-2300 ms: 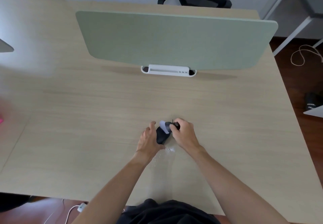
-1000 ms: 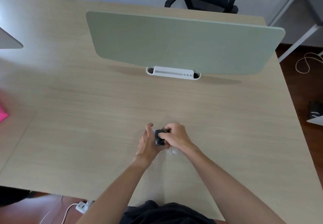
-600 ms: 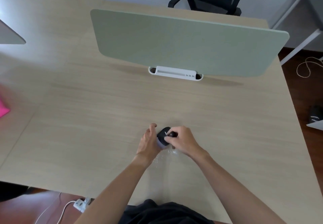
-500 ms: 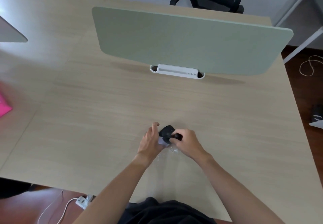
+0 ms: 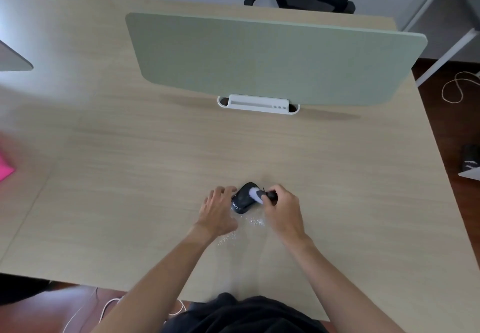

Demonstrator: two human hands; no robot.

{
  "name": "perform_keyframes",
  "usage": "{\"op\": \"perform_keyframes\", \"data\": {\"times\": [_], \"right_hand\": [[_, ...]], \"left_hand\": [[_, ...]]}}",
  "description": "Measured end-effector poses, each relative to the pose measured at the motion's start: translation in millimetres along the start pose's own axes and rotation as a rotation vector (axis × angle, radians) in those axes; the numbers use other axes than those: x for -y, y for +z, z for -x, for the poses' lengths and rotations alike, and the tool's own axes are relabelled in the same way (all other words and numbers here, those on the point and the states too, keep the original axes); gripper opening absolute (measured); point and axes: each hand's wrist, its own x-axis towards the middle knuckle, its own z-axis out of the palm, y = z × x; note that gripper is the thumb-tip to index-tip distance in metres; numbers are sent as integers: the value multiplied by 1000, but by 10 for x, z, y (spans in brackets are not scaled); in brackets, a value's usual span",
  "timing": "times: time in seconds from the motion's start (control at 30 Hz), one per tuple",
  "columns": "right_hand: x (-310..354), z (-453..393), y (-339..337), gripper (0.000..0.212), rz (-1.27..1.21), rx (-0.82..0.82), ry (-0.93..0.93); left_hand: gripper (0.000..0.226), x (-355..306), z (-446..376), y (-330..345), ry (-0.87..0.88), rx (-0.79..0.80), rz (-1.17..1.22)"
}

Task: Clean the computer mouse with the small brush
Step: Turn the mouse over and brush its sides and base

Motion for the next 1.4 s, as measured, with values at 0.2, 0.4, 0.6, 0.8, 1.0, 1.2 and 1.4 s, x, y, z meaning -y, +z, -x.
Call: {"op": "perform_keyframes", "data": {"times": [0.2,0.4,0.6,0.8,1.0,1.2,1.4], "right_hand": [[33,122,94,8,-73,143,-114],[-58,162,118,16,32,98,-70],[32,196,31,21,151,54,-106],[52,194,127,20,92,213,-144],[-103,116,-11,23,201,53,-15],[7,237,156,20,-182,93,58],[-183,249,151,22,-50,-13,136]], "left_hand": [[70,46,-360,-274,338,-27,-190],[87,7,-523,-338,608,193,-613],[88,32,-478,-294,526,265,-550],[80,-15,-429,-313,476,268,-457],[78,74,-451,-324,465,183,-499],[72,0,-476,-294,472,85,-599],[75,31,-458,-241,423,101,-557]]}}
